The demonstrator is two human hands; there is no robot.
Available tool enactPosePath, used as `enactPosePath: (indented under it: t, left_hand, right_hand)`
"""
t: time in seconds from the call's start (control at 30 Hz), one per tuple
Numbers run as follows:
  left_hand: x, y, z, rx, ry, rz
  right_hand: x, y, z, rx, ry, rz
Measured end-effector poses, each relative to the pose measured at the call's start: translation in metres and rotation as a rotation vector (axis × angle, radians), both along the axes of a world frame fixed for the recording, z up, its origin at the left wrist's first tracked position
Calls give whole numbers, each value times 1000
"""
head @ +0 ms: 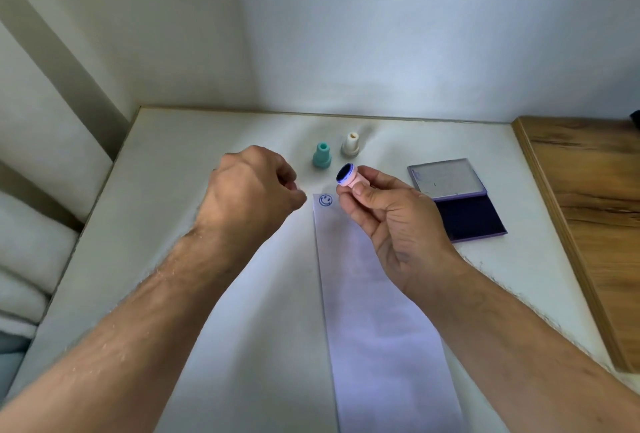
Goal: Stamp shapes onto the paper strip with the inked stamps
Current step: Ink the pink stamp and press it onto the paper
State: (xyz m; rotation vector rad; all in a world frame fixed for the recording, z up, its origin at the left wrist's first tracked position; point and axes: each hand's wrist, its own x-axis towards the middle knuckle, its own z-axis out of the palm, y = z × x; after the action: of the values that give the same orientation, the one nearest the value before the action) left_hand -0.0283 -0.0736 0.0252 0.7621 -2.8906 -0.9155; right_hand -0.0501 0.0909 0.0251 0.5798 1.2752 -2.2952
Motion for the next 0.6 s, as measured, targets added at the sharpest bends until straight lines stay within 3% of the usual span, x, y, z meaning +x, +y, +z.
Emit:
enactPosePath:
  t: [0.1,0.23,0.33,0.43,0.6]
  left_hand:
    - [-2,2,7,267,26,101]
    - [-2,4,7,817,102,203]
    - [-3,8,8,1115,171,293]
    - [-4,12,10,1271,225,324]
    - [-5,16,11,1359,228,353]
  right_hand:
    - [-1,0,3,-47,22,16]
    - [0,-2,4,-68,64,61]
    - [0,-2,4,-27,133,98]
    - [1,-2,3,68,227,158]
    - [2,-4,0,218,337,195]
